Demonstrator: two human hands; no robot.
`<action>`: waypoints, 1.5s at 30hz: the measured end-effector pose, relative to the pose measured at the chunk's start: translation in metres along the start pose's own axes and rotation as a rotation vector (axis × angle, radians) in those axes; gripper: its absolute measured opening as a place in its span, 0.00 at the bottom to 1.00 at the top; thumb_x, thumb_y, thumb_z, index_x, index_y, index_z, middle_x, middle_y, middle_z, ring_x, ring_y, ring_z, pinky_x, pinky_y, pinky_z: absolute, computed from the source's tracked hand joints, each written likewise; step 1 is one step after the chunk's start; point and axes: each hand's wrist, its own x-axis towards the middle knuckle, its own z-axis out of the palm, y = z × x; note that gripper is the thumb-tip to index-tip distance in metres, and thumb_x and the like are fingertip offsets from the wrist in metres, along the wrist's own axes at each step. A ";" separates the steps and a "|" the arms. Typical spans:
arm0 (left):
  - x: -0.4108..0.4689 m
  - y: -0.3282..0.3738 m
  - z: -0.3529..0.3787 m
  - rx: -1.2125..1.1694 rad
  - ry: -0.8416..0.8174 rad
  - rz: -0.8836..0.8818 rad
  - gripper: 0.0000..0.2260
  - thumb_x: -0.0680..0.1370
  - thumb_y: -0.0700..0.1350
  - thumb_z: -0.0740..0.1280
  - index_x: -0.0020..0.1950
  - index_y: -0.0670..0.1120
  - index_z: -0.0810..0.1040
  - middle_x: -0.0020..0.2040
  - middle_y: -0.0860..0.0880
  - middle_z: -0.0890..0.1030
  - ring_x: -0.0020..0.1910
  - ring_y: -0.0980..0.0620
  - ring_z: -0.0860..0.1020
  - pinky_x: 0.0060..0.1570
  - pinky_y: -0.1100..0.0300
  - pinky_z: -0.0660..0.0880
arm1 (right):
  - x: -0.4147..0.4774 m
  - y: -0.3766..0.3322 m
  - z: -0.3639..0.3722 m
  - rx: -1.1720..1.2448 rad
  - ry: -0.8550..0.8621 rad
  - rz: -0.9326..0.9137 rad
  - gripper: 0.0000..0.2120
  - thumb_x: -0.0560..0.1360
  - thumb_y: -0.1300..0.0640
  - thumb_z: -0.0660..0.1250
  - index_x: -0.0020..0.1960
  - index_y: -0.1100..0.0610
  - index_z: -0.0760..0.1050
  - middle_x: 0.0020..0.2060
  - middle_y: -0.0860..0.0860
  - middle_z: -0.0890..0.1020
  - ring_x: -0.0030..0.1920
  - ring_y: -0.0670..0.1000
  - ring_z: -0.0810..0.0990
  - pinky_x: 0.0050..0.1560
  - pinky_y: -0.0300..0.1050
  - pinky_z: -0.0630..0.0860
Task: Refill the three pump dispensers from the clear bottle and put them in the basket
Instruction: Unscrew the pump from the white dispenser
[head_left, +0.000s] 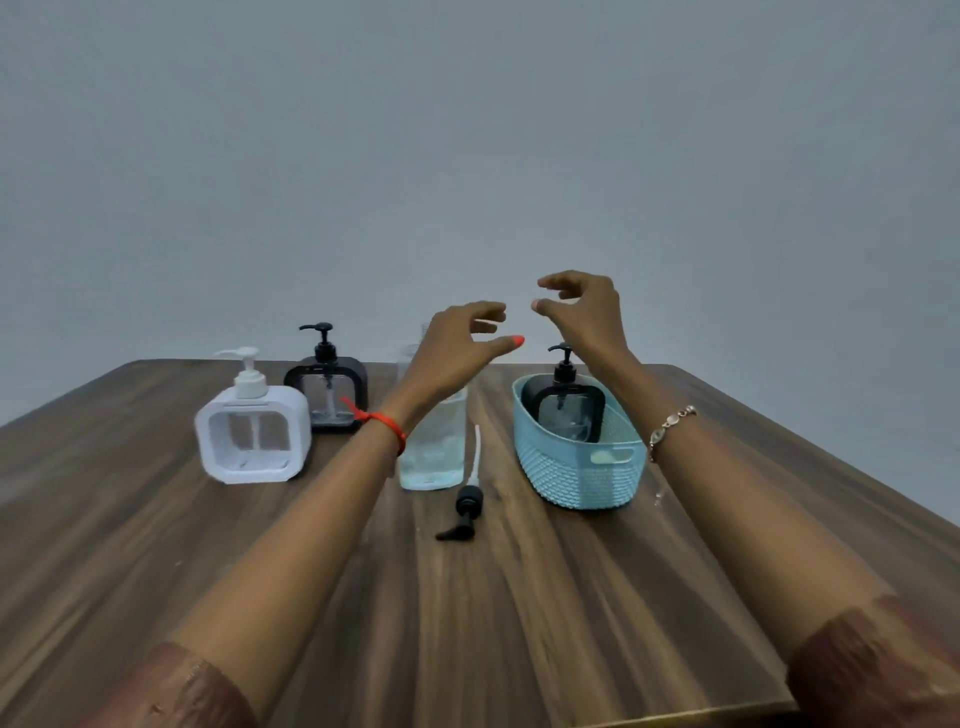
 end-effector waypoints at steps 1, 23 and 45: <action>-0.006 0.003 -0.014 0.011 0.023 0.016 0.22 0.73 0.49 0.71 0.65 0.44 0.74 0.60 0.47 0.79 0.56 0.55 0.77 0.53 0.65 0.71 | -0.004 -0.013 0.007 -0.006 -0.007 -0.031 0.11 0.71 0.61 0.70 0.53 0.59 0.80 0.51 0.52 0.82 0.52 0.48 0.76 0.46 0.35 0.71; -0.090 -0.152 -0.164 -0.076 0.397 -0.532 0.35 0.74 0.54 0.68 0.74 0.42 0.57 0.75 0.45 0.61 0.72 0.46 0.62 0.63 0.59 0.61 | -0.078 -0.062 0.216 -0.163 -0.622 -0.014 0.23 0.71 0.56 0.70 0.63 0.63 0.71 0.60 0.58 0.76 0.60 0.55 0.74 0.51 0.40 0.67; -0.081 -0.178 -0.145 -0.226 0.354 -0.482 0.21 0.66 0.48 0.77 0.54 0.46 0.74 0.45 0.52 0.79 0.40 0.59 0.77 0.32 0.71 0.72 | -0.060 -0.059 0.212 0.064 -0.729 0.077 0.10 0.72 0.56 0.69 0.50 0.61 0.81 0.45 0.55 0.83 0.47 0.55 0.79 0.44 0.42 0.72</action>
